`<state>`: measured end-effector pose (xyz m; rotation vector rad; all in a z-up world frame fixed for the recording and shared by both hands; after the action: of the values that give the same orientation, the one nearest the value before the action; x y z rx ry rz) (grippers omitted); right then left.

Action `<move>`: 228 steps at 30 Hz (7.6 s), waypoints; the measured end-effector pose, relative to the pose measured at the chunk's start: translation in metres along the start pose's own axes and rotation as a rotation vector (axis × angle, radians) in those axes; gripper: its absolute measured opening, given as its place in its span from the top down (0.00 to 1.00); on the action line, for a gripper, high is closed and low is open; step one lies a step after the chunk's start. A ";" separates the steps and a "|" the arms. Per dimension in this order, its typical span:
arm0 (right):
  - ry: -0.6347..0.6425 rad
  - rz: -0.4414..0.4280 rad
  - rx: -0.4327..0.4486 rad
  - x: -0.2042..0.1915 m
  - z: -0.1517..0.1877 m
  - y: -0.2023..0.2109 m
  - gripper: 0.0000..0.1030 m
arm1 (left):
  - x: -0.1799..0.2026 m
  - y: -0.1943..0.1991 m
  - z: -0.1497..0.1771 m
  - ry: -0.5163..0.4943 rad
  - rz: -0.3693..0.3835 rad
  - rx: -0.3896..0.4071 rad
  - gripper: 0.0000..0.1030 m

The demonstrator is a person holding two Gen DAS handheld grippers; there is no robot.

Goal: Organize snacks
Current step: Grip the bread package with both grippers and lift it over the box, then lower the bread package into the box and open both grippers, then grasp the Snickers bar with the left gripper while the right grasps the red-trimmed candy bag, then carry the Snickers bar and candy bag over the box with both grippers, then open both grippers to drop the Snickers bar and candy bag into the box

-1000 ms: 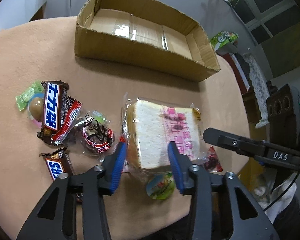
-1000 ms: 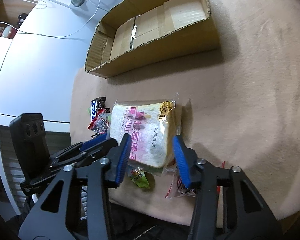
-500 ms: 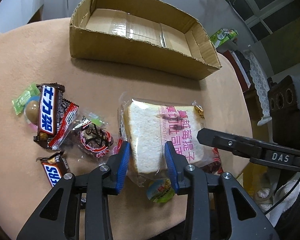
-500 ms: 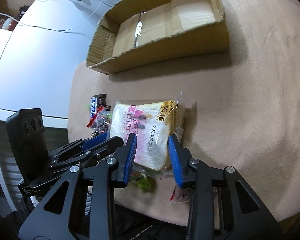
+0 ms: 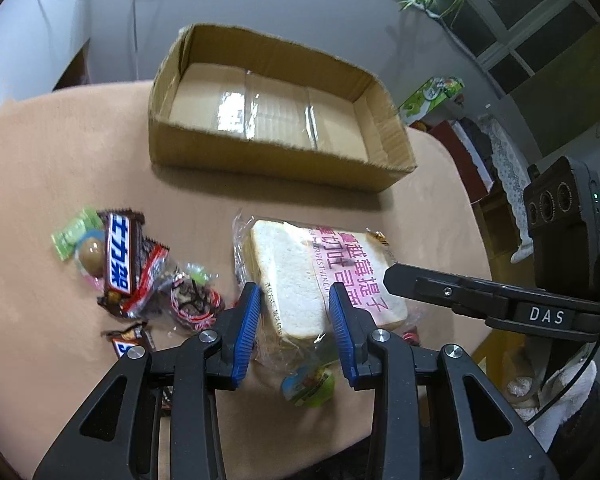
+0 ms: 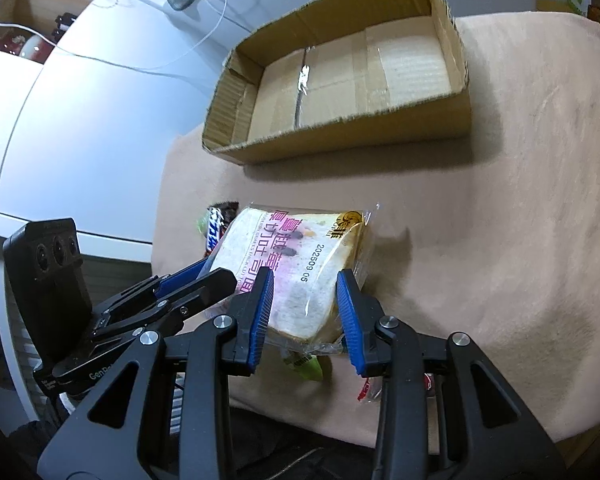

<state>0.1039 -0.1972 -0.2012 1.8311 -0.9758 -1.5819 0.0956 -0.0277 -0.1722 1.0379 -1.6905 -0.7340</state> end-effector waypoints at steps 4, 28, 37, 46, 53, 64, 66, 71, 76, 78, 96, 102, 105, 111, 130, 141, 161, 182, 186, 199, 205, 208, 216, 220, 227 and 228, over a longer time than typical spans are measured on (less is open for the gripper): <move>0.014 -0.003 0.031 -0.010 -0.006 0.014 0.66 | 0.007 0.009 -0.006 -0.015 -0.005 0.030 0.67; 0.103 0.053 0.161 -0.017 -0.089 0.060 0.66 | 0.037 0.009 -0.085 -0.059 0.037 0.129 0.67; 0.128 0.105 0.157 -0.005 -0.114 0.051 0.66 | 0.043 -0.011 -0.106 -0.080 0.010 0.133 0.67; 0.126 0.147 0.140 0.003 -0.128 0.036 0.66 | 0.040 -0.035 -0.122 -0.101 -0.036 0.122 0.67; 0.142 0.195 0.106 0.010 -0.136 0.021 0.66 | 0.038 -0.051 -0.125 -0.110 -0.072 0.105 0.67; 0.123 0.254 0.104 0.015 -0.132 0.020 0.64 | 0.037 -0.057 -0.120 -0.138 -0.112 0.077 0.68; 0.128 0.256 0.111 0.012 -0.129 0.026 0.64 | 0.034 -0.053 -0.121 -0.129 -0.108 0.083 0.68; 0.146 0.257 0.128 0.006 -0.119 0.040 0.64 | 0.028 -0.036 -0.119 -0.118 -0.110 0.106 0.68; 0.161 0.244 0.143 0.000 -0.103 0.055 0.50 | 0.024 -0.016 -0.110 -0.120 -0.121 0.130 0.66; 0.175 0.238 0.149 -0.002 -0.096 0.059 0.41 | 0.022 -0.007 -0.105 -0.116 -0.122 0.141 0.66; 0.280 0.328 0.052 0.008 0.017 0.068 0.32 | -0.044 0.042 -0.011 0.025 -0.193 0.120 0.59; 0.286 0.335 -0.003 0.015 0.055 0.056 0.32 | -0.061 0.037 0.025 0.095 -0.215 0.074 0.59; 0.333 0.344 -0.042 0.016 0.072 0.048 0.32 | -0.069 0.032 0.037 0.132 -0.214 0.051 0.59; 0.521 0.380 -0.121 0.005 0.090 0.031 0.32 | -0.074 0.021 0.053 0.142 -0.224 0.005 0.58; 0.867 0.443 -0.351 -0.018 0.094 -0.045 0.33 | -0.082 -0.021 0.054 0.128 -0.256 -0.086 0.56; 0.729 0.374 -0.350 0.004 0.078 -0.044 0.65 | -0.092 -0.019 0.054 0.125 -0.265 -0.067 0.74; 0.411 0.278 -0.104 0.030 0.060 0.019 0.66 | -0.090 0.003 0.055 0.162 -0.255 -0.010 0.74; 0.428 0.232 0.113 -0.065 -0.026 0.054 0.66 | -0.049 0.046 -0.018 0.052 -0.186 0.146 0.74; 0.416 0.226 0.131 -0.078 -0.047 0.043 0.66 | -0.041 0.044 -0.039 0.025 -0.184 0.166 0.74; 0.370 0.215 0.120 -0.095 -0.103 -0.006 0.66 | -0.033 0.012 -0.097 -0.012 -0.185 0.174 0.74; 0.355 0.221 0.090 -0.093 -0.120 -0.030 0.66 | -0.031 -0.001 -0.113 -0.022 -0.193 0.166 0.74; 0.343 0.229 0.074 -0.089 -0.124 -0.041 0.66 | -0.031 -0.009 -0.119 -0.029 -0.198 0.154 0.74; 0.321 0.235 0.048 -0.079 -0.131 -0.054 0.66 | -0.029 -0.027 -0.126 -0.036 -0.211 0.123 0.74; 0.325 0.234 0.043 -0.079 -0.132 -0.055 0.66 | -0.031 -0.028 -0.128 -0.033 -0.215 0.124 0.74; 0.294 0.238 0.078 -0.078 -0.137 -0.045 0.31 | -0.035 -0.027 -0.130 -0.022 -0.226 0.113 0.73; 0.290 0.237 0.081 -0.078 -0.137 -0.043 0.31 | -0.036 -0.027 -0.130 -0.020 -0.225 0.114 0.72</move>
<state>0.2418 -0.1185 -0.1636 1.8553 -1.0859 -1.1158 0.2318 -0.0077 -0.1664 1.3204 -1.6649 -0.8005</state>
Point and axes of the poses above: each gripper's, at about its wrist camera, not at the fingertips, and y roughly against the way its jaws point, x to its right, z to its underside, the point moved 2 cm from there along -y, roughly the way its jaws point, and after that the axes turned 1 degree about y, right-handed, at the moved point
